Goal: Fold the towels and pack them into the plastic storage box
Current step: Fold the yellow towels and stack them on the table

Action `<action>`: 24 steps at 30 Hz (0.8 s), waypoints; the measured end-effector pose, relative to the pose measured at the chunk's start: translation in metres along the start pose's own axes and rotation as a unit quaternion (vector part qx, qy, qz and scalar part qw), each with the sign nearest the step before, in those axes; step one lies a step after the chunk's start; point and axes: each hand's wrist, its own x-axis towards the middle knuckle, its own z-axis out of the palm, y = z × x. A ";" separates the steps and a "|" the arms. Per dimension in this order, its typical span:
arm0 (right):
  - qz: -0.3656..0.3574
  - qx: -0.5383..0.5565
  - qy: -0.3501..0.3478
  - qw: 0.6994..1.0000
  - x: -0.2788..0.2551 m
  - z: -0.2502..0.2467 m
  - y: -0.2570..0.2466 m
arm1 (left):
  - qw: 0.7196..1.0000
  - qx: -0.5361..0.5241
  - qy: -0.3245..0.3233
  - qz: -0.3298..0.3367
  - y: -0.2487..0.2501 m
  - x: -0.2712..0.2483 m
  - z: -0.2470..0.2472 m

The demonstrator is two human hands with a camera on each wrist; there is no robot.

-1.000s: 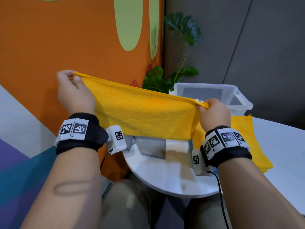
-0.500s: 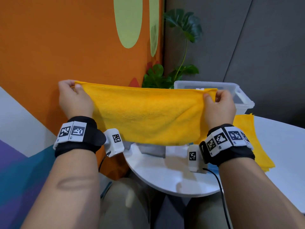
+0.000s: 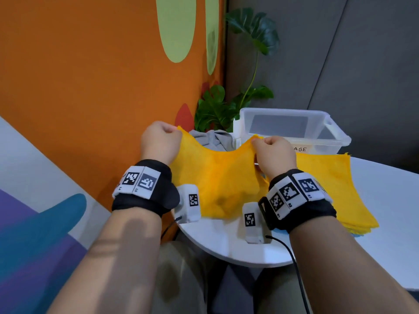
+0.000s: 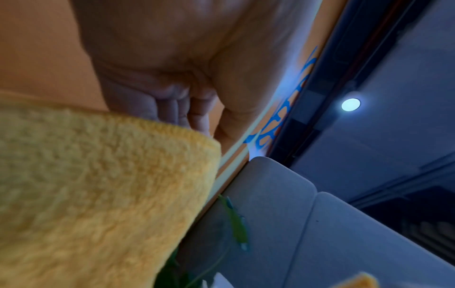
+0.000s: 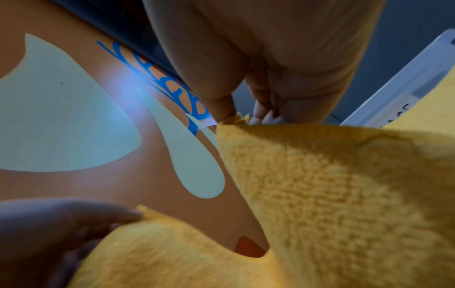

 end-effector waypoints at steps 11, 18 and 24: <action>-0.048 0.042 -0.072 0.995 -0.016 0.013 -0.018 | 0.983 -0.102 -0.146 0.040 0.038 -0.035 0.022; -0.118 -0.030 -0.089 0.988 -0.016 0.012 -0.026 | 0.980 -0.117 -0.155 0.042 0.045 -0.040 0.023; -0.206 -0.139 -0.090 0.964 -0.020 0.007 -0.031 | 0.976 -0.135 -0.169 0.026 0.048 -0.038 0.024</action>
